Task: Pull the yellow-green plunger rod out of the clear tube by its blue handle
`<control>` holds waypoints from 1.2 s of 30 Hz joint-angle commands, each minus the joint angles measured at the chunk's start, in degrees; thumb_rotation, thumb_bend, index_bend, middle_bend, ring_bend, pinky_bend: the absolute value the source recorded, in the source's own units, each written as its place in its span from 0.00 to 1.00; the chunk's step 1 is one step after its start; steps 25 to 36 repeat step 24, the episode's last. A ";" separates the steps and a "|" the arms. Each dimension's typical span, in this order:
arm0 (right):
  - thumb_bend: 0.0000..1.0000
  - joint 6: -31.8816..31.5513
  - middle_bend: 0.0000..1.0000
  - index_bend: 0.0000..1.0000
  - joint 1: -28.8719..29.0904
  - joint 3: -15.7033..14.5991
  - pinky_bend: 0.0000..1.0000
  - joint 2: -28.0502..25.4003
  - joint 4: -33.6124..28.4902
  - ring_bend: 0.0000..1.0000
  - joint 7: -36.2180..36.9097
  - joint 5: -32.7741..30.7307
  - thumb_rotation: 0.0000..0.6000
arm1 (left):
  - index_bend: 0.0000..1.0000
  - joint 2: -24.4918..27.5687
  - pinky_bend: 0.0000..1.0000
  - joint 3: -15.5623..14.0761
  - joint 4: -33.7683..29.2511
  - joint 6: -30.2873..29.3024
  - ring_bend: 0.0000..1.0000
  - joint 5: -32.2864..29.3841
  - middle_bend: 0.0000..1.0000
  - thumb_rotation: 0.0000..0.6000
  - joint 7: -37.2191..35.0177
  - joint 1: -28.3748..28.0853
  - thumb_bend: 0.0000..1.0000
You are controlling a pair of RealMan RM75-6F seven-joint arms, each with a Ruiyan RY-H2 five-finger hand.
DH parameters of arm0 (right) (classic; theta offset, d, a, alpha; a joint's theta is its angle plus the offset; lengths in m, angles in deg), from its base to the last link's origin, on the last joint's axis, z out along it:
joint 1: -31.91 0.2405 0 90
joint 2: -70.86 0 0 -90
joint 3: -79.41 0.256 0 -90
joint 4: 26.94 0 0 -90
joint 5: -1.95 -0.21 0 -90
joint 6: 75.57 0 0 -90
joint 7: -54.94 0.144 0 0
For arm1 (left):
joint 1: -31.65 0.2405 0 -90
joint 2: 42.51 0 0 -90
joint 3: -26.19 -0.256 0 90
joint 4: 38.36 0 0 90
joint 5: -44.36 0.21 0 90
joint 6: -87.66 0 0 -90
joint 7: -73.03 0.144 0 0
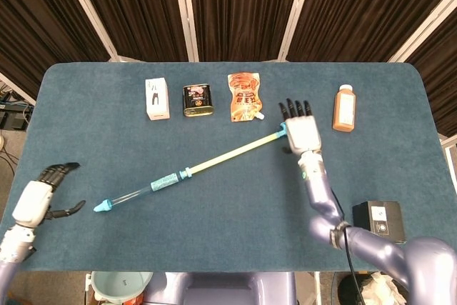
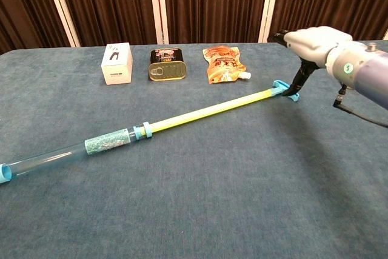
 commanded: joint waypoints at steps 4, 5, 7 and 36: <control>0.00 -13.94 0.00 0.00 -10.62 -9.47 0.00 -13.05 -27.64 0.00 0.52 14.27 1.00 | 0.14 12.42 0.13 1.27 -16.22 -1.49 0.16 -1.43 0.15 1.00 4.17 0.73 0.21; 0.00 -15.18 0.00 0.00 -11.51 -10.13 0.00 -13.87 -29.38 0.00 0.67 15.31 1.00 | 0.13 13.42 0.12 1.02 -17.62 -1.60 0.16 -1.25 0.14 1.00 5.00 0.93 0.21; 0.00 -19.72 0.00 0.00 -15.25 -13.35 0.00 -16.98 -34.99 0.00 0.28 18.58 1.00 | 0.12 17.97 0.10 -0.79 -23.60 -1.28 0.15 -0.11 0.12 1.00 11.12 1.91 0.21; 0.00 -43.20 0.00 0.00 -38.25 -30.75 0.00 -28.23 -24.39 0.00 28.82 37.89 1.00 | 0.00 26.05 0.02 -1.93 -50.24 -11.77 0.00 2.35 0.00 1.00 41.45 10.26 0.13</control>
